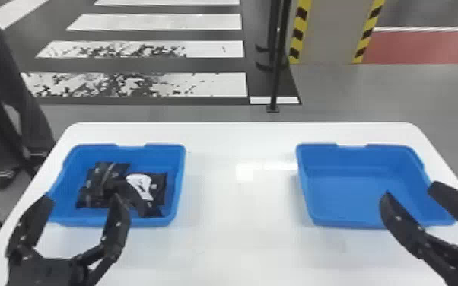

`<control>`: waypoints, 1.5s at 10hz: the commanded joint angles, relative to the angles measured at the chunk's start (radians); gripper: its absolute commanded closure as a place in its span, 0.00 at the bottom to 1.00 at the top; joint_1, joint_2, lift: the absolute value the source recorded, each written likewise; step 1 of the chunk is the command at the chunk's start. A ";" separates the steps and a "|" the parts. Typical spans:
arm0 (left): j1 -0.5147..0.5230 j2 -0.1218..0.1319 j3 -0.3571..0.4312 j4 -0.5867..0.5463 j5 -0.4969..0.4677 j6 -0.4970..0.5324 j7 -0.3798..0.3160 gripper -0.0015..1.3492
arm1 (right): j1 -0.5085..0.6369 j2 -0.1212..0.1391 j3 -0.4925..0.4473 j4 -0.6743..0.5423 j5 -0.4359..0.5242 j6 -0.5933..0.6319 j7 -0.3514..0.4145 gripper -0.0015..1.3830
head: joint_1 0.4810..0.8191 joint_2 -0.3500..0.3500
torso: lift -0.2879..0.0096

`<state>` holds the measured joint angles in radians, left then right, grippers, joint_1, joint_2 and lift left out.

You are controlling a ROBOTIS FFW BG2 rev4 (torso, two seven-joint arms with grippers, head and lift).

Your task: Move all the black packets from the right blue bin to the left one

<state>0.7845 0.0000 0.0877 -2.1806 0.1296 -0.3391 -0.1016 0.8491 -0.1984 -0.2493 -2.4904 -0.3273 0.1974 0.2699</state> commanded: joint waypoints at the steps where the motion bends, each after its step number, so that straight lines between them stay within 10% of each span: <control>1: -0.002 -0.003 0.000 0.000 0.004 0.000 -0.003 0.00 | 0.000 0.001 0.000 0.000 -0.002 0.001 0.000 0.25 | 0.63 0.53 | 0.50; 15: -0.009 -0.003 -0.004 0.000 0.010 -0.007 -0.006 0.00 | -0.005 0.002 -0.002 0.008 -0.006 -0.006 0.000 0.25 | 0.63 0.52 | 0.50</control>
<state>0.7751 0.0000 0.0838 -2.1803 0.1396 -0.3467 -0.1074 0.8451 -0.1967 -0.2513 -2.4844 -0.3334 0.1909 0.2699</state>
